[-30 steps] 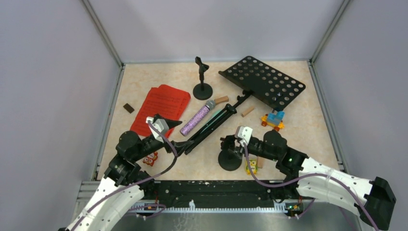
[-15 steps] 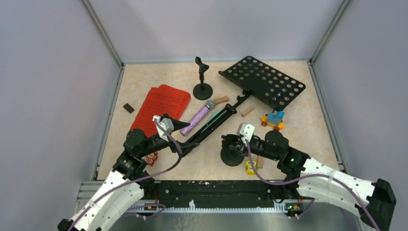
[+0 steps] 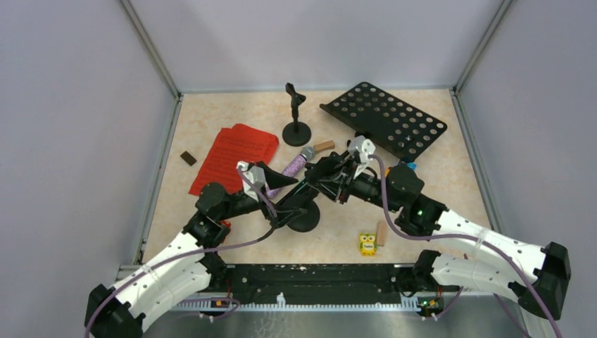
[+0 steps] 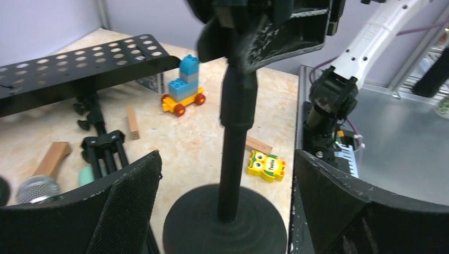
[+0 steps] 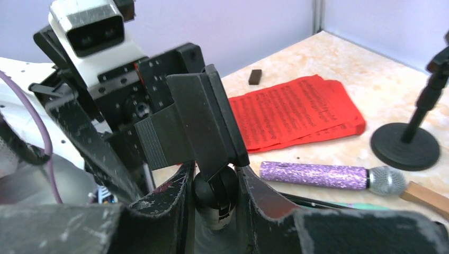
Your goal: Pack up the instrument practice props
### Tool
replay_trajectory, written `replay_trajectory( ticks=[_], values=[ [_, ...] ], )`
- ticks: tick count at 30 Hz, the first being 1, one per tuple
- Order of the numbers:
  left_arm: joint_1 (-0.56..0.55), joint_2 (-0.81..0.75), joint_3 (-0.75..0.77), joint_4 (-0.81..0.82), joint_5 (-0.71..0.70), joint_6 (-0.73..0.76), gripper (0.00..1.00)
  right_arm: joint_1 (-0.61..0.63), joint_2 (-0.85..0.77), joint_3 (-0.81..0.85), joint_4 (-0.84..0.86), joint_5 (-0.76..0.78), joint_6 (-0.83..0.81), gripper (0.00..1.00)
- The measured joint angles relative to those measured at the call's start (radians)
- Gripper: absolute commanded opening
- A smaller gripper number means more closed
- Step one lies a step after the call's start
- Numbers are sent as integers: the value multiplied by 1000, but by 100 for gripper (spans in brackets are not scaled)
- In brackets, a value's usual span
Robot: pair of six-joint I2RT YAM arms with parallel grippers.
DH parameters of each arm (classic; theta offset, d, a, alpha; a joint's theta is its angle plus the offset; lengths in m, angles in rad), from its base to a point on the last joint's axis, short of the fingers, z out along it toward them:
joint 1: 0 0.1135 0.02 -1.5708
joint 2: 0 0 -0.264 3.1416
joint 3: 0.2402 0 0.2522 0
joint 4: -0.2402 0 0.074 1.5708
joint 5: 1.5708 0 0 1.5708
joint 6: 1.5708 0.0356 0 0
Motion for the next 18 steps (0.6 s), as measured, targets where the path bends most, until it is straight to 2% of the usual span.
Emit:
replay_trajectory(
  ticks=[5,7,11,16,18],
  values=[
    [-111,86,37,24,-34,15,98,27,94,62,5,-11,64,0],
    [-158,109,51,30,-55,29,90,39,116,68,7,-16,76,0],
    [-209,141,63,43,-84,35,54,59,135,69,5,-23,85,0],
    [-209,151,63,49,-121,30,10,69,135,69,6,-37,90,0],
    [-209,154,66,50,-133,19,0,70,132,69,8,-33,78,0]
  ],
)
